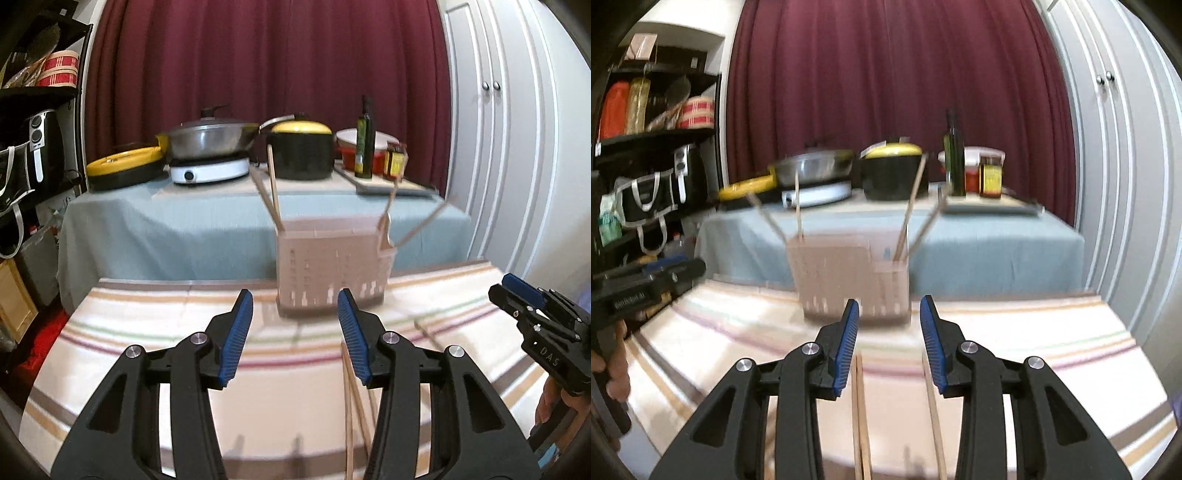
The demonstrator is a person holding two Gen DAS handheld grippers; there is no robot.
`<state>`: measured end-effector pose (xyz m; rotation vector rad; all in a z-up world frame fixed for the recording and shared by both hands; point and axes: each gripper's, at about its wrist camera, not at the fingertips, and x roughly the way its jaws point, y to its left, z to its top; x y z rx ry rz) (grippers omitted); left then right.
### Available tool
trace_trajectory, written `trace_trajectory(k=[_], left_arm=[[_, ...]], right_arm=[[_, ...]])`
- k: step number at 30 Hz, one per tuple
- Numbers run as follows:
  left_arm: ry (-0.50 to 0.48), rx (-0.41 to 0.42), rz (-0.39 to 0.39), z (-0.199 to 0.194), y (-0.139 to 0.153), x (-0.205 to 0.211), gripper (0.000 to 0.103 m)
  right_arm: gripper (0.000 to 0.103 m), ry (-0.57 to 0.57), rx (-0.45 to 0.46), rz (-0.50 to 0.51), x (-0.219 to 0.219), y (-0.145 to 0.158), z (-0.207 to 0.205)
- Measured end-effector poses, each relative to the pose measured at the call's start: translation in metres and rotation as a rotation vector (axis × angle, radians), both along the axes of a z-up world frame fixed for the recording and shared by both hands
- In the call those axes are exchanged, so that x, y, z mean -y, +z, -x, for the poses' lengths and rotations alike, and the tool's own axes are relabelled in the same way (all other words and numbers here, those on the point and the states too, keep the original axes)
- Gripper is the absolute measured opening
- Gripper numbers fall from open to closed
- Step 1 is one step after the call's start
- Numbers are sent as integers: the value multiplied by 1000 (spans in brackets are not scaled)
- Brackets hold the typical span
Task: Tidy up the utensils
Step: 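Lower both open grippers toward the loose wooden chopsticks on the tablecloth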
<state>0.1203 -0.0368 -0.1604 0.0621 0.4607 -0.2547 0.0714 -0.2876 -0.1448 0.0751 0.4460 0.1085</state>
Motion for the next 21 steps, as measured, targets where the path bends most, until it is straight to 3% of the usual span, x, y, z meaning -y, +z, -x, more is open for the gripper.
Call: trace_trajectory(k=[10,21], left_arm=[[-17,-119,-33,48,-62,-7,47],[-7,-204,-39,70,-101,-13,47]], right_arm=[[33,53,-150,9,-3,-66,50],[29,71,-231,37,-8,-100,71]])
